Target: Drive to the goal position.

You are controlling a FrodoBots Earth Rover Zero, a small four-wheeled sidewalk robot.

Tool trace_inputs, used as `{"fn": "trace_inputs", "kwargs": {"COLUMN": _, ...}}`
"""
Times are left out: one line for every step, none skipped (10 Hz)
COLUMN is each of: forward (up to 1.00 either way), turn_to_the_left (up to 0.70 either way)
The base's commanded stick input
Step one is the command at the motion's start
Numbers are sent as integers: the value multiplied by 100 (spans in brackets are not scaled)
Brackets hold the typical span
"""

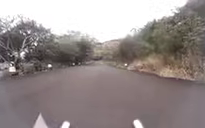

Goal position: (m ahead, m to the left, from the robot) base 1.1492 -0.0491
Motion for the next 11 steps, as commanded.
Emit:
{"fn": "trace_inputs", "kwargs": {"forward": 50, "turn_to_the_left": 0}}
{"fn": "trace_inputs", "kwargs": {"forward": 50, "turn_to_the_left": 0}}
{"fn": "trace_inputs", "kwargs": {"forward": 50, "turn_to_the_left": 0}}
{"fn": "trace_inputs", "kwargs": {"forward": 50, "turn_to_the_left": 0}}
{"fn": "trace_inputs", "kwargs": {"forward": 50, "turn_to_the_left": 0}}
{"fn": "trace_inputs", "kwargs": {"forward": 50, "turn_to_the_left": 0}}
{"fn": "trace_inputs", "kwargs": {"forward": 50, "turn_to_the_left": 0}}
{"fn": "trace_inputs", "kwargs": {"forward": 50, "turn_to_the_left": 0}}
{"fn": "trace_inputs", "kwargs": {"forward": 50, "turn_to_the_left": -6}}
{"fn": "trace_inputs", "kwargs": {"forward": 50, "turn_to_the_left": -21}}
{"fn": "trace_inputs", "kwargs": {"forward": 50, "turn_to_the_left": -38}}
